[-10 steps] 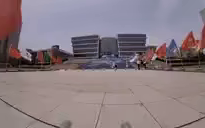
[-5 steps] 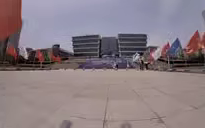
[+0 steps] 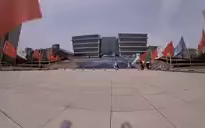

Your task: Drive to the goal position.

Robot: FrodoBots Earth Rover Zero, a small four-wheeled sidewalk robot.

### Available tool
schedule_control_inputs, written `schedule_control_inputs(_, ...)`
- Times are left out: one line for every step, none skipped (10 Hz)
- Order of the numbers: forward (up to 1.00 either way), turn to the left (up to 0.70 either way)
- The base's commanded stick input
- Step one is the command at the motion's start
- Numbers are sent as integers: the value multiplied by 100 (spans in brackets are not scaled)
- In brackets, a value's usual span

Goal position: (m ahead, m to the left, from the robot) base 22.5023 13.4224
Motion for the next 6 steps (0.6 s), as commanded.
schedule_control_inputs(100, -1)
schedule_control_inputs(100, -1)
schedule_control_inputs(100, -1)
schedule_control_inputs(100, -1)
schedule_control_inputs(100, -1)
schedule_control_inputs(100, -1)
